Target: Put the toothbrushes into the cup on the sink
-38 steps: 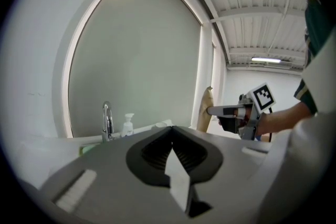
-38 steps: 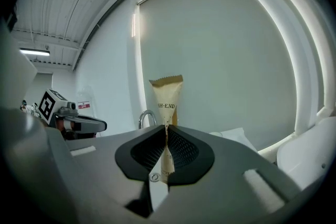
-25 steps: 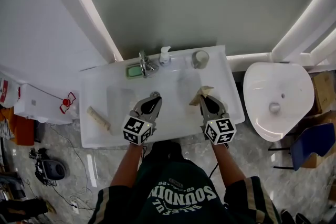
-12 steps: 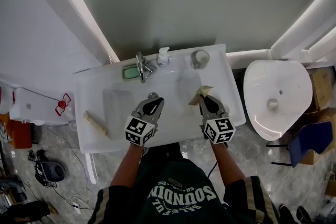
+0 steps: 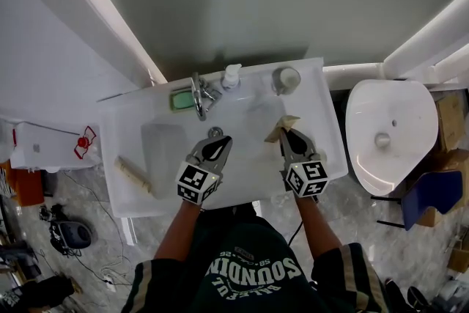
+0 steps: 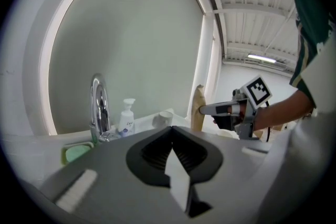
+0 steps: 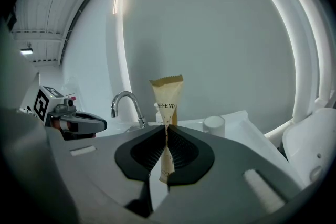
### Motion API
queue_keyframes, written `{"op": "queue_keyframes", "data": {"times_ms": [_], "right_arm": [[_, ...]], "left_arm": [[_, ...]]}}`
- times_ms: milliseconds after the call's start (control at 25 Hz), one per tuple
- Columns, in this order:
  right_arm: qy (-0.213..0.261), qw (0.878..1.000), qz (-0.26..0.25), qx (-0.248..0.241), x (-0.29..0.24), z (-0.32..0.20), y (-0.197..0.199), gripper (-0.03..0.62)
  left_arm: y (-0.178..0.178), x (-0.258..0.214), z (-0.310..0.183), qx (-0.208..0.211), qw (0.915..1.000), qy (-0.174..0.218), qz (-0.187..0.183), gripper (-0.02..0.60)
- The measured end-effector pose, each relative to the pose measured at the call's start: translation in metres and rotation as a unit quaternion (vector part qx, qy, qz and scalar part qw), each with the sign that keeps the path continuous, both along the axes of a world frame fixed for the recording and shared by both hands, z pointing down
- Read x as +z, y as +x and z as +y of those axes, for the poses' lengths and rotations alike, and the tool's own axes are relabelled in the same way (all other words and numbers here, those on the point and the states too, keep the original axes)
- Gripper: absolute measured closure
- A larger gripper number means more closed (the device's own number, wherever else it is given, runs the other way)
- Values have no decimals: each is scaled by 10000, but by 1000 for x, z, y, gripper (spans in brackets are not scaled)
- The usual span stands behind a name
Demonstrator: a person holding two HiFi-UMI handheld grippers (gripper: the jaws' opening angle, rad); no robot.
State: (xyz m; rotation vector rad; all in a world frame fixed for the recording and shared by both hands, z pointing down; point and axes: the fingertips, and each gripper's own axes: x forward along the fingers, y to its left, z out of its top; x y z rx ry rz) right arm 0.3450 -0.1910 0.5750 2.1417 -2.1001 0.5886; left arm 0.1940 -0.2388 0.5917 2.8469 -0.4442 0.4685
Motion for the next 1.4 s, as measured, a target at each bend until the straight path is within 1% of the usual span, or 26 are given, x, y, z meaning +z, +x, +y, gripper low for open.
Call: {"op": "queue_keyframes", "data": {"times_ms": [120,280,440,560,680,800,920,1000,1160,1280,1400], "right_arm": [[106,9998,122,100,-8,-20,18,577],[430,9978,330,375,-37,-55,60,577],[697,9946,549,545,-63,-88,97,577],[817,9926,592,671,-72,-112,119,577],[869,9913,515,845,-74,-132,143,577],[726,9916,474,959,-58,-147,159,577],[449,9925,518,1014,-29,-153,165,577],[296,9924,518,1079,-9,-152,168,577],[-1,9924,344,1179,24,-146,173,577],[-272,9933,162,1112,45,-142,169,577],[-688,9926,-156,992,66,-139,163,577]], "left_arm": [[1,7,-5,42,9999,-105,-21,531],[0,15,-8,75,9997,-242,-54,531],[-6,24,-11,6,9991,-427,-65,531],[-11,30,-15,-34,9986,-518,-115,531],[-18,33,-17,-76,9982,-576,-162,531],[-27,40,-19,-127,9976,-629,-260,531],[-38,48,-24,-213,9969,-663,-373,531],[-43,48,-26,-275,9966,-682,-376,531],[-52,49,-27,-381,9960,-709,-399,531],[-57,51,-23,-425,9955,-727,-424,531],[-63,52,-19,-506,9949,-757,-426,531]]}}
